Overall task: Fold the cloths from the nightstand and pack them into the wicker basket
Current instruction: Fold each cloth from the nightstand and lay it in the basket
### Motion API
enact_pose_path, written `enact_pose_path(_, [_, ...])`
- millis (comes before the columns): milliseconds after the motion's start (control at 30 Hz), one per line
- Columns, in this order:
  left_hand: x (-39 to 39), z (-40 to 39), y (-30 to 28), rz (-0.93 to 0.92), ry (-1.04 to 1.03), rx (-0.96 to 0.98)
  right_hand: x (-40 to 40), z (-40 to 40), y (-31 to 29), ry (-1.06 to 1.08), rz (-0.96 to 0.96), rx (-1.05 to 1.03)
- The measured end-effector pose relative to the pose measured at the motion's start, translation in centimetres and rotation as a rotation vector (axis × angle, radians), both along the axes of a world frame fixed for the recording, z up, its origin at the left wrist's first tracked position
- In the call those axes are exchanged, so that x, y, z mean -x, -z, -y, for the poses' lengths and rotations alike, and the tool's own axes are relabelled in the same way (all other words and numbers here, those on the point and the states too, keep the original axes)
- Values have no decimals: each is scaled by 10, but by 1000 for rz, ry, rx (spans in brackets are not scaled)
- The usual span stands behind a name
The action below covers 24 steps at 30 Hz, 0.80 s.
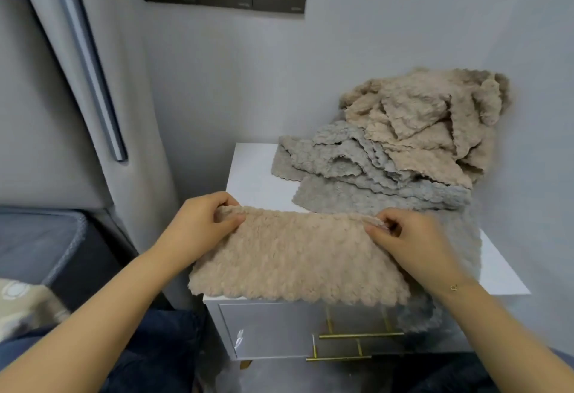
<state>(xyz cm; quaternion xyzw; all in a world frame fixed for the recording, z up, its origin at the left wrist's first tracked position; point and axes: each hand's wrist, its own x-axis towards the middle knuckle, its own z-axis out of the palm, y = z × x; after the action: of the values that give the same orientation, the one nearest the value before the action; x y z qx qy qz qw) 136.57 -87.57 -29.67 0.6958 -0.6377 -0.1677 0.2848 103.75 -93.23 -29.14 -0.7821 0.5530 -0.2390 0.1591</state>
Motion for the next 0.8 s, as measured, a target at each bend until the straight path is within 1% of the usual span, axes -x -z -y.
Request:
enact_pose_path(100, [2, 0, 2, -23, -40, 50, -1, 1, 4, 18, -9, 39])
enact_pose_path(167, [2, 3, 6, -29, -52, 54, -2, 2, 9, 55, -56, 83])
enact_pose_path(267, [-1, 5, 13, 16, -76, 60, -6, 2, 13, 97, -78, 141])
enact_pose_path(400, [-2, 6, 20, 32, -129, -58, -6, -1, 18, 112, -113, 155])
enact_pose_path(533, [-1, 6, 16, 38, -152, -34, -5, -2, 15, 120, -136, 148])
enact_pose_path(633, [0, 2, 12, -21, -123, -40, -3, -6, 14, 99, -115, 139])
enact_pose_path(733, [0, -3, 4, -124, -82, -14, 0, -9, 15, 63, -110, 146])
enact_pose_path(800, [-1, -6, -3, -193, -75, 15, 0, -9, 14, 62, -70, 106])
